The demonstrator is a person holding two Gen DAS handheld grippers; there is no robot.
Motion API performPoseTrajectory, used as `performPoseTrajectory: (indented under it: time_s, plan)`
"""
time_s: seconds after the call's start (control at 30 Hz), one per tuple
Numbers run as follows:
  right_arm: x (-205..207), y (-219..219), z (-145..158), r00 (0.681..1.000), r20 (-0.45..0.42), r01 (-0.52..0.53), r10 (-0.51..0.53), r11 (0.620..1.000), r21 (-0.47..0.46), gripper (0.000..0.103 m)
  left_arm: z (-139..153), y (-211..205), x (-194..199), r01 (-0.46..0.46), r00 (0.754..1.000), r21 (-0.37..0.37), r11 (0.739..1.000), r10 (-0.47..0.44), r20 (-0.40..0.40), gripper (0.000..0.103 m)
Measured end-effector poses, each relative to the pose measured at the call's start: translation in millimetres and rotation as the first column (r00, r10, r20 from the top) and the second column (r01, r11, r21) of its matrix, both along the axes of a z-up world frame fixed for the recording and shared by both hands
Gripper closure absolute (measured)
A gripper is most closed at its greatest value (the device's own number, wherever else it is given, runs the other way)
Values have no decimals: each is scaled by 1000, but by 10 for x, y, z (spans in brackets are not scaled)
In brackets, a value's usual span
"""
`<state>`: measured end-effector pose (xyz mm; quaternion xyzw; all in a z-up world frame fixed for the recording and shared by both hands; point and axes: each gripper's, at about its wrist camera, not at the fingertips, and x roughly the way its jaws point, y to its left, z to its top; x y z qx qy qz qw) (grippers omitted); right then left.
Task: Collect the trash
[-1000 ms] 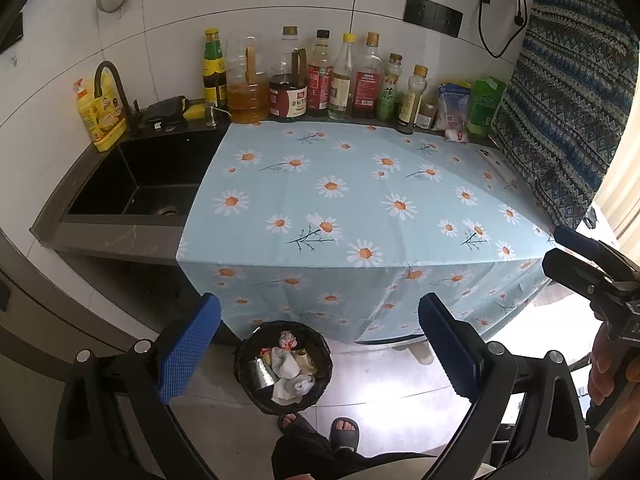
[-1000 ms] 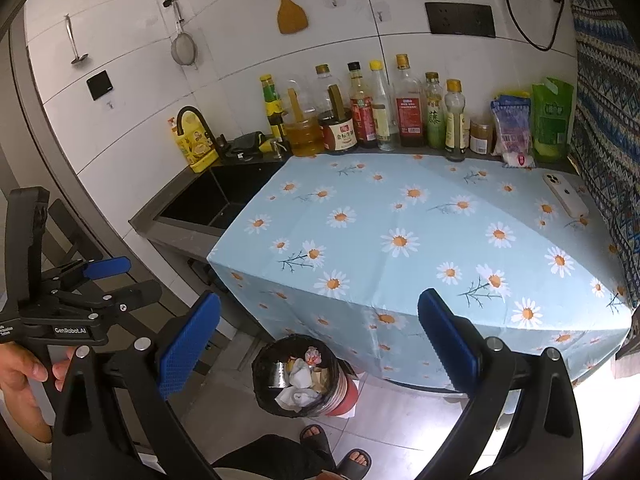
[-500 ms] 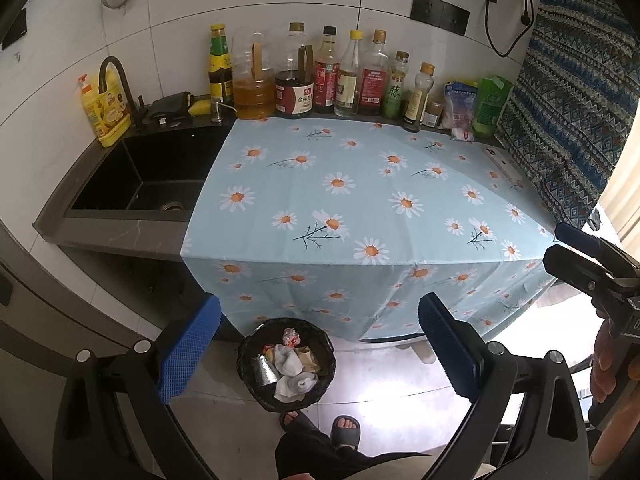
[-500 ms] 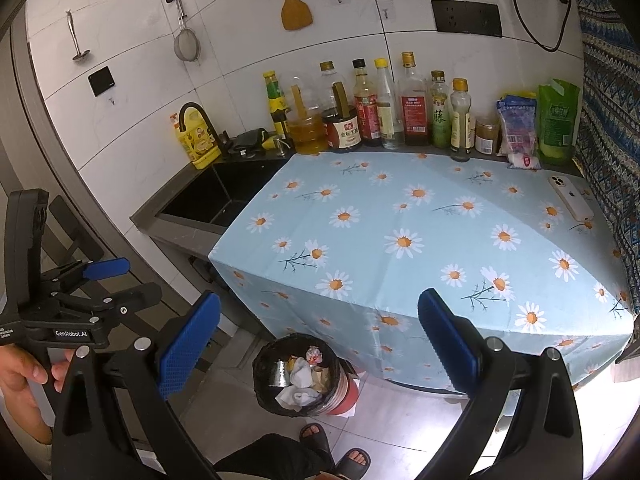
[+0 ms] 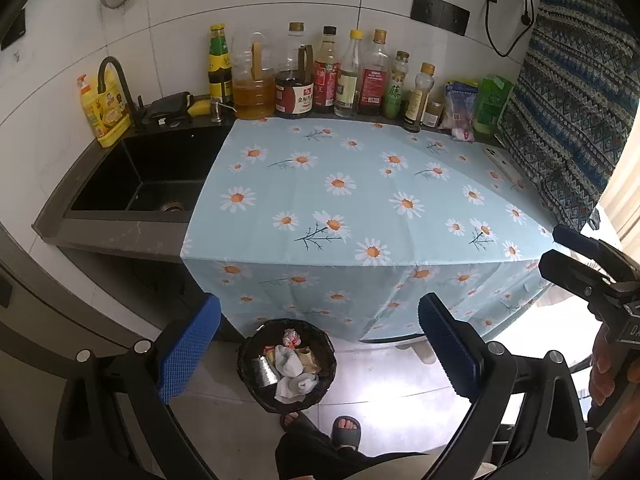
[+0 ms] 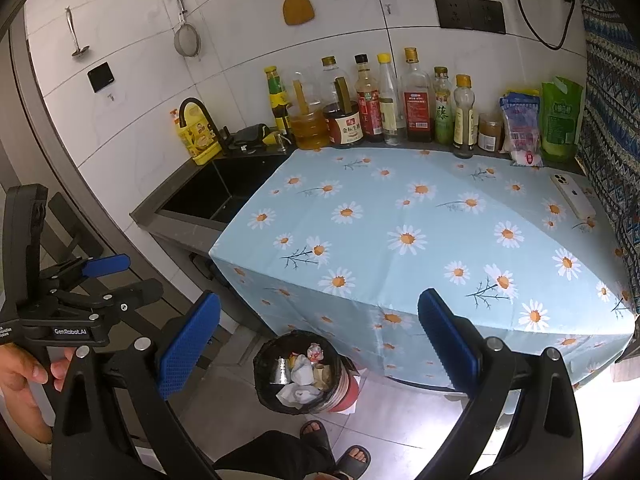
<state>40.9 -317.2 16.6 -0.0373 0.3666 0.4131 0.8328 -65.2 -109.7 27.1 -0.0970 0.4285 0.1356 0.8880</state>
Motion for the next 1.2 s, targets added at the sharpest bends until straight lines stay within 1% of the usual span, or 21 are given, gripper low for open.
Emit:
performPoseTrajectory:
  time_s: [0.47,1.2]
  plan:
    - [38,16,-7,1000,-1,5,-5,1000,-1,5,-41,-8,51,5,1000,6,1000,-5,-1,7]
    - [129,19,-3,1000,-1,1,-1,1000,-7,5,-49,43,105,-13,1000,-1,1000,13,5,7]
